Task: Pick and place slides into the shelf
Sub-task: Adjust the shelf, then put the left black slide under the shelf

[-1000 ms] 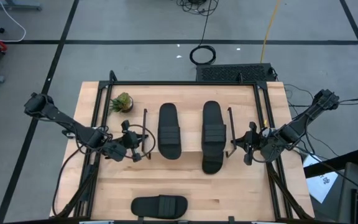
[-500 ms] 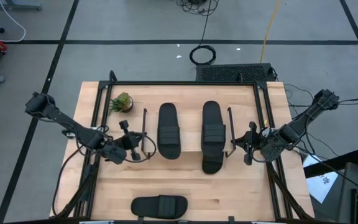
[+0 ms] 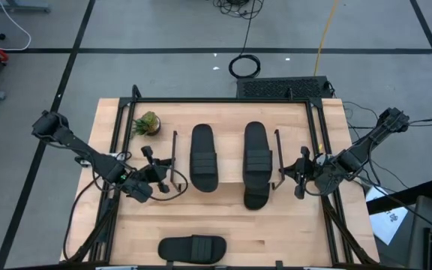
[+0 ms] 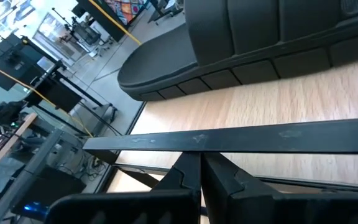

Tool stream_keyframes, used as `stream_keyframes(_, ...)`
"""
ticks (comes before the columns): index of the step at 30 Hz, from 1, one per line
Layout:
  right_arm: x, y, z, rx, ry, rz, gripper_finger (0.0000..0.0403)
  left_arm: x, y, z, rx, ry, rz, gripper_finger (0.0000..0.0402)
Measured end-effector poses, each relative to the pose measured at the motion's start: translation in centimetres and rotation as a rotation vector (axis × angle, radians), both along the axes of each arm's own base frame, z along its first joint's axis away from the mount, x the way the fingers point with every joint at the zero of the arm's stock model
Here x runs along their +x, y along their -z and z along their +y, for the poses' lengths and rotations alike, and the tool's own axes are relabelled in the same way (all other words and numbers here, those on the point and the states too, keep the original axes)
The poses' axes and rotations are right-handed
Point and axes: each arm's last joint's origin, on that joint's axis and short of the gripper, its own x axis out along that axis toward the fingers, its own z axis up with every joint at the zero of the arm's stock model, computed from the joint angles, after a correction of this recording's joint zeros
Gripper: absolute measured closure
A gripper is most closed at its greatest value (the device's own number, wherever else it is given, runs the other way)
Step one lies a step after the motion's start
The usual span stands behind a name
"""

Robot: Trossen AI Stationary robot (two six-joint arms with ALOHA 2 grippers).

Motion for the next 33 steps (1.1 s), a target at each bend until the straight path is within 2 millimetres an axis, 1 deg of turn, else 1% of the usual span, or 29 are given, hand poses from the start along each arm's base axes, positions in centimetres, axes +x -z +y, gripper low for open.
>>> stream_keyframes(11,-0.3,0.0,-0.3,-0.001,0.037,-0.011,0.0403,-0.3,0.2,0.2,-0.013,-0.040,-0.006,0.0402)
stream_keyframes(18,-1.0,0.4,-1.0,0.009,0.114,0.017,0.0403,-1.2,1.0,0.7,-0.036,-0.095,0.034,0.0402)
stream_keyframes(23,-1.3,0.3,-1.3,-0.008,0.151,-0.005,0.0403,-1.6,1.3,1.0,-0.049,-0.126,0.046,0.0402)
stream_keyframes(33,-1.5,0.0,-1.7,-0.075,0.210,-0.063,0.0403,-1.8,1.1,1.0,0.009,-0.153,0.012,0.0402)
